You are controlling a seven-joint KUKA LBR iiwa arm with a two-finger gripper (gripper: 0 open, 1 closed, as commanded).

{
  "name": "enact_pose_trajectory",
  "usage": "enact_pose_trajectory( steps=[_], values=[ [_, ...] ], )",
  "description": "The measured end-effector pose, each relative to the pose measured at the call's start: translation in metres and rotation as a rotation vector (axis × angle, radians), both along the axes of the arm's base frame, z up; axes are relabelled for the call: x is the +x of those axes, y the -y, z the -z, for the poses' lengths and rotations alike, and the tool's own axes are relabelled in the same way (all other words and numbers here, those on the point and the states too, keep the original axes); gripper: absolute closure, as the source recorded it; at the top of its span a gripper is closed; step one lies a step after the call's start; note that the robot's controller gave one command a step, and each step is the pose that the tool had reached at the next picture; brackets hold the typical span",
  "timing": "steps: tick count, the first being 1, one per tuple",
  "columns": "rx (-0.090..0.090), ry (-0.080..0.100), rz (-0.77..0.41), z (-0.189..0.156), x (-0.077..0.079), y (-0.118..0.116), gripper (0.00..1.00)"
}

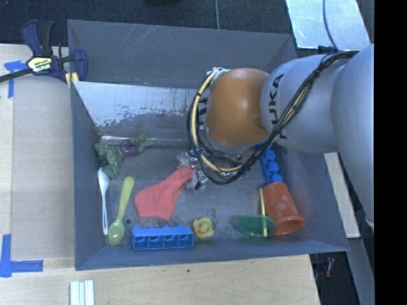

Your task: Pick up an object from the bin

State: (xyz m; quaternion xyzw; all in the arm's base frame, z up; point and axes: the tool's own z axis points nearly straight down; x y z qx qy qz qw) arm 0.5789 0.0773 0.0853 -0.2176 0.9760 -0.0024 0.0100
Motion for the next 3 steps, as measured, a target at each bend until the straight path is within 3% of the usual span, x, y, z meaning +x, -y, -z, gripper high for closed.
enact_pose_trajectory(
  steps=[1,2,3],
  values=[
    [0.001,-0.004,0.019,-0.066,0.018,0.000,1.00],
    [-0.004,0.001,-0.261,-0.042,0.022,0.019,1.00],
    [-0.006,-0.005,-0.410,-0.093,0.023,0.023,1.00]
  ],
)
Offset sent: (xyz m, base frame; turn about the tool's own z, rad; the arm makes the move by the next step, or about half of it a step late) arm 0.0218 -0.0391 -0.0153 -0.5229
